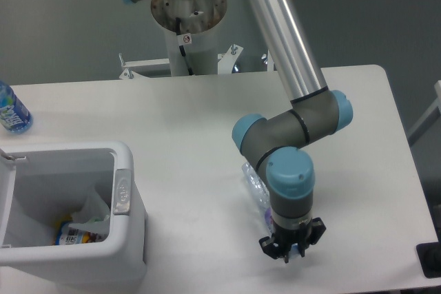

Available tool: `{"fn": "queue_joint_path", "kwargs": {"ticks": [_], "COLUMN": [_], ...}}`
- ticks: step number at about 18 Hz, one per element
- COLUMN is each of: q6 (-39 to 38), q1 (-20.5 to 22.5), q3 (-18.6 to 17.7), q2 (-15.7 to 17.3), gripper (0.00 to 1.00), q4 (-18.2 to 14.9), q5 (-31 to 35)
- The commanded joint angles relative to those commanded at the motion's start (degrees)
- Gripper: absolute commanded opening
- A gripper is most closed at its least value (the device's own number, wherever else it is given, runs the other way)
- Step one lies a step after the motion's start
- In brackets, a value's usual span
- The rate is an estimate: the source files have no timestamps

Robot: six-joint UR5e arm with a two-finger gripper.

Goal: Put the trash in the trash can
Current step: 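Lift the bottle by its cap end, tilting it upward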

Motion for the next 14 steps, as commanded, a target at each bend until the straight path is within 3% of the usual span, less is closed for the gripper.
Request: {"fn": "queue_joint_path", "kwargs": {"ticks": [14], "q6": [-0.7], "q1": [2.64], "q3": [0.44], "q2": [5.19], "gripper": [0.28], "q4": [0.0], "q5": [-9.14]}}
